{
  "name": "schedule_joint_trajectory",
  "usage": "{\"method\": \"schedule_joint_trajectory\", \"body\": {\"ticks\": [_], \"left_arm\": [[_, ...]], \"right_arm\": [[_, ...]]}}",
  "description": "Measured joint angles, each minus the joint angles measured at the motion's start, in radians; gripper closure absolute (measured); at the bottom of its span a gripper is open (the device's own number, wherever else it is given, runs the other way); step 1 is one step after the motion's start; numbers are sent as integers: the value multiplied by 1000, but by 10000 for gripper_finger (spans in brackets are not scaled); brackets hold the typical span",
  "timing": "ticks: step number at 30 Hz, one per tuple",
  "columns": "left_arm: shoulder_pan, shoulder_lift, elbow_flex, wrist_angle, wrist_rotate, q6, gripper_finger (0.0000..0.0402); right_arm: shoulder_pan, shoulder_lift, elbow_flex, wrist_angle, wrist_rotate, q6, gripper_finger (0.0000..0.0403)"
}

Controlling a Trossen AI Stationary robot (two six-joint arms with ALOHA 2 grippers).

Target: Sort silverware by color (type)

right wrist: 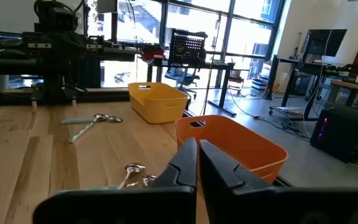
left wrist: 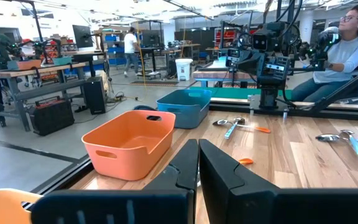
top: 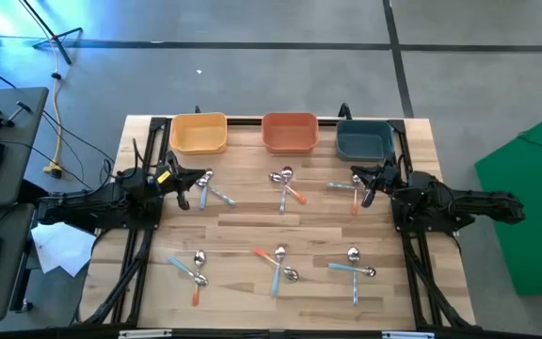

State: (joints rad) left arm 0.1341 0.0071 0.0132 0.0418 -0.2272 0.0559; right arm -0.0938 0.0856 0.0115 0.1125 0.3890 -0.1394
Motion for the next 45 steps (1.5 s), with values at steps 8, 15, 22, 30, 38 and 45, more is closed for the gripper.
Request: {"method": "schedule_joint_trajectory", "body": {"ticks": [8,15,22,30,38,45], "left_arm": [[6,0,0,1,-15,0,396],[6,0,0,2,-16,0,396],[6,0,0,8,-18,0,396],[5,0,0,9,-14,-107,396],[5,0,0,3,-15,-98,396],[3,0,0,-8,49,-56,396]], "right_arm": [[0,0,0,0,0,0,402],[0,0,0,0,0,0,402],[0,0,0,49,-10,4,402],[0,0,0,65,-22,-105,402],[0,0,0,276,-72,-136,402],[0,0,0,386,-70,-32,402]]}}
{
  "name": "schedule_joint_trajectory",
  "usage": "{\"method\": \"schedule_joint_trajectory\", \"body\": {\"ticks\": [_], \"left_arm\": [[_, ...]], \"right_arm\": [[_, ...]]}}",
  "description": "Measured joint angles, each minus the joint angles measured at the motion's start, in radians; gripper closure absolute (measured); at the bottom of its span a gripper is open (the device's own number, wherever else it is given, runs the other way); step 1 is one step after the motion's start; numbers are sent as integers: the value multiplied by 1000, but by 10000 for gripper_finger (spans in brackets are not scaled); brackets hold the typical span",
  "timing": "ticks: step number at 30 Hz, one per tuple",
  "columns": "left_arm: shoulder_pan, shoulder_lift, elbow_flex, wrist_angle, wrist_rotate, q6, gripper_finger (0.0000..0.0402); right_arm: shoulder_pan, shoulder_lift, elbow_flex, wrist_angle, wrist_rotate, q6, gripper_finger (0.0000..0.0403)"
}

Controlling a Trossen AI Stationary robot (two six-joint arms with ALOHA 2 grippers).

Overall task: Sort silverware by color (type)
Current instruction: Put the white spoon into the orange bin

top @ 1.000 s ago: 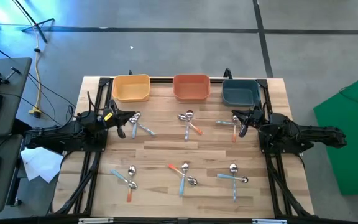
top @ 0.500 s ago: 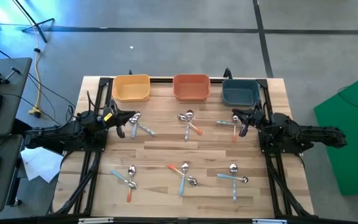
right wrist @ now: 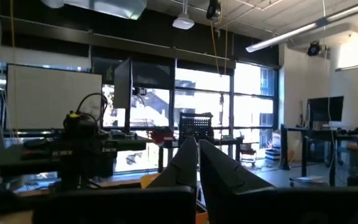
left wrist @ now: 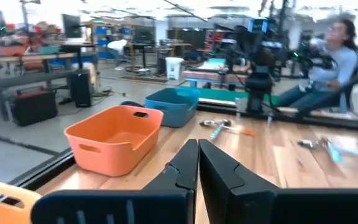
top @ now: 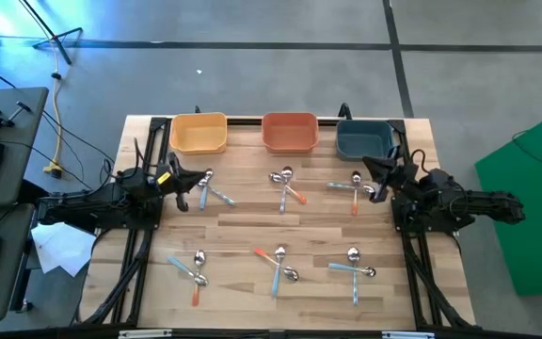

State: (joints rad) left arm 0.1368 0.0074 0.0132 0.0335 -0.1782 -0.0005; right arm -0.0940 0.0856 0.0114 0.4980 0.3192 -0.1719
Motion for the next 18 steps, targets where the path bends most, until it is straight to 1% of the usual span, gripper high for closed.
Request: {"method": "schedule_joint_trajectory", "body": {"ticks": [3,5,8,12,14,16,18], "left_arm": [[0,0,0,0,4,36,396],[0,0,0,0,5,34,396],[0,0,0,-4,40,-3,396],[0,0,0,-12,84,-62,396],[0,1,0,-14,91,-99,396],[0,8,0,-13,92,-166,396],[0,17,0,-15,91,-217,396]], "right_arm": [[0,0,0,3,42,13,402],[0,0,0,24,42,9,402],[0,0,0,41,12,32,402],[0,3,0,-4,18,94,402],[0,12,0,-10,62,116,402],[0,20,0,-3,148,145,402],[0,20,0,-8,209,166,402]]}}
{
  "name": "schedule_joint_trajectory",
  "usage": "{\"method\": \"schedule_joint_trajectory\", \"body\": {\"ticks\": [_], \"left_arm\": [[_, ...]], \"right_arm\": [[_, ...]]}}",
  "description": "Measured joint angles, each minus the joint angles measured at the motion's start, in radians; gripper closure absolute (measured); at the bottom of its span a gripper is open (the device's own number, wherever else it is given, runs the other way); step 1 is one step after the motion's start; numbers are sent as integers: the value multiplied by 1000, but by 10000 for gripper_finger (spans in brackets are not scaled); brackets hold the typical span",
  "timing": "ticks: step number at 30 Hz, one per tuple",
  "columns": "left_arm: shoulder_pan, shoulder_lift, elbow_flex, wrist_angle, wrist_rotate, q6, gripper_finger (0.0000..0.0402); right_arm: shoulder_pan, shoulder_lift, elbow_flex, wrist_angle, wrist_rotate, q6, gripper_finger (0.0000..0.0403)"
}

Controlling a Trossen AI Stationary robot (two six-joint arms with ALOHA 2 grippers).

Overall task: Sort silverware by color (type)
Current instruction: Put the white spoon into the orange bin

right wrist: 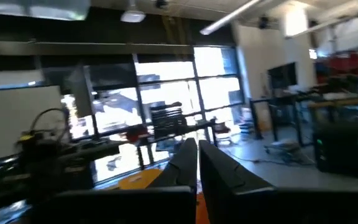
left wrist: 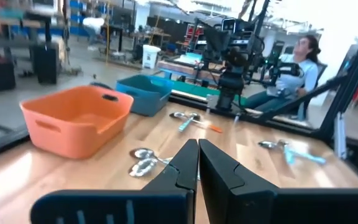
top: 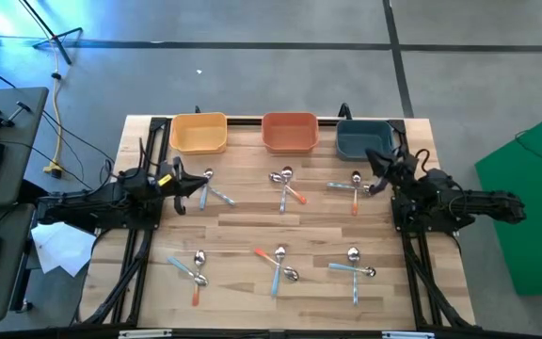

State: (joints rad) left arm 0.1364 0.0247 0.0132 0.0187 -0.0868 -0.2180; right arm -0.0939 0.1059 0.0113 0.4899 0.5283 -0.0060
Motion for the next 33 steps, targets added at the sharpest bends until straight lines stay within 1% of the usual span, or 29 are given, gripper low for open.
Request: {"method": "schedule_joint_trajectory", "body": {"ticks": [2,5,7,10,12,15,17,20,23,26,28,33], "left_arm": [[0,10,0,3,-1,-11,396],[0,13,0,23,-12,62,396],[0,12,0,42,-30,103,396],[0,12,0,54,-45,147,396],[1,12,0,53,-46,167,396],[1,12,0,53,-46,158,396],[1,12,0,53,-48,160,396],[1,12,0,55,-50,202,396],[1,12,0,58,-51,196,396],[1,12,0,59,-51,220,396],[1,12,0,71,-50,236,396],[1,12,0,96,-14,191,397]], "right_arm": [[0,0,0,-19,19,-15,402],[0,1,0,-30,-4,-70,402],[0,1,0,-28,-37,-46,402],[0,1,0,-52,-56,7,402],[0,7,0,-117,-34,34,402],[0,46,0,-196,49,81,402],[0,82,0,-201,50,87,402],[0,139,0,-156,-26,71,402],[0,185,0,-117,-72,49,402],[0,222,12,-132,-103,52,402],[0,245,24,-134,-148,54,402],[0,313,53,-146,-208,58,402]]}}
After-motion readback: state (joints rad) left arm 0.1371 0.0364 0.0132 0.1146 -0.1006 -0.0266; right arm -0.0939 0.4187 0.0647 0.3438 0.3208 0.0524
